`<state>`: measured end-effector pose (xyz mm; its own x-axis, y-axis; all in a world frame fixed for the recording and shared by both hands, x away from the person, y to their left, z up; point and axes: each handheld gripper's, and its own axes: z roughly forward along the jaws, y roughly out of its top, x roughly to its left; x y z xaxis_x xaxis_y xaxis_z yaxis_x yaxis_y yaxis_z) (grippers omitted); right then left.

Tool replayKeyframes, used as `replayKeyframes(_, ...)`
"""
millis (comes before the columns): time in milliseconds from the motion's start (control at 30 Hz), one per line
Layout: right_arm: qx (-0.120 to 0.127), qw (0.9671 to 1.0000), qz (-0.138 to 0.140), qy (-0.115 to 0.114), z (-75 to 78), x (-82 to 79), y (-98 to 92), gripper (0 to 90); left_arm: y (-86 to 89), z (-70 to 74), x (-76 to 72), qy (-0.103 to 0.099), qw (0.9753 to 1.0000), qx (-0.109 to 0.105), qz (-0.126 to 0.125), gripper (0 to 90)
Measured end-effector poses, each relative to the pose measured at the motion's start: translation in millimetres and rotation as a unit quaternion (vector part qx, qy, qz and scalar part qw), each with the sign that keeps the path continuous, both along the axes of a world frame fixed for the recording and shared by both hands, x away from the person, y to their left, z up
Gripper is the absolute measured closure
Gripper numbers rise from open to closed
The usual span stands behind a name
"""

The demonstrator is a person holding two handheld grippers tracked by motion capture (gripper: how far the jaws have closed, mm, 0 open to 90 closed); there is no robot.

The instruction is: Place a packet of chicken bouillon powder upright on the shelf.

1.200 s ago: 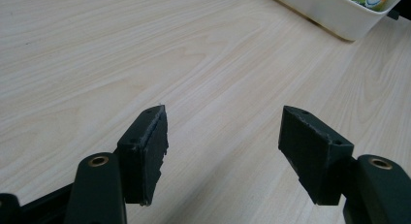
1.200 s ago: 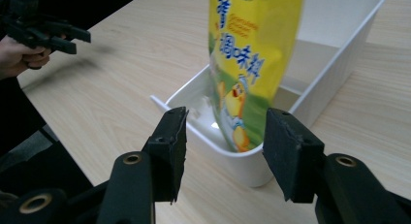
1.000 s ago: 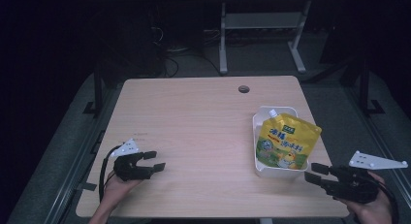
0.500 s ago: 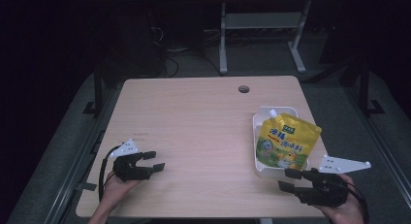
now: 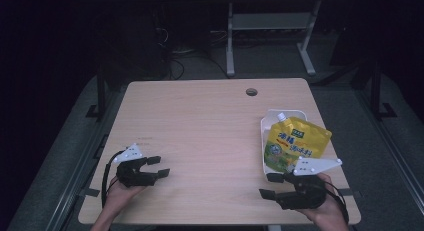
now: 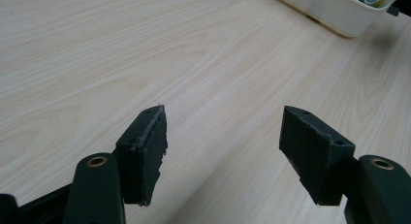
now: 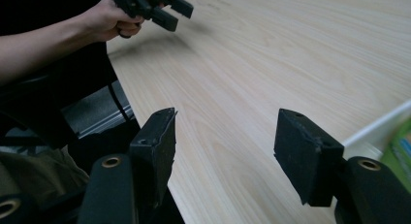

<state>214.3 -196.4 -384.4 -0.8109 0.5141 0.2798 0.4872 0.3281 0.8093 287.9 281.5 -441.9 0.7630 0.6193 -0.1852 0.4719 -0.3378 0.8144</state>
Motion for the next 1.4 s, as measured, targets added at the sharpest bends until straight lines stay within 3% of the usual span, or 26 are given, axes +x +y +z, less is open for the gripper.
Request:
replayKeyframes(933,-0.032,0.9977,0.06,-0.009,0.2,40.0,84.3,38.6,2.5,0.9,-0.6,0.0,1.0,-0.006,-0.001,30.8)
replayKeyframes(1400,-0.053,0.9959,0.073,-0.002,-12.8,57.0,117.0,37.0,2.3,0.6,-0.5,0.003,1.0,-0.004,-0.002,27.5)
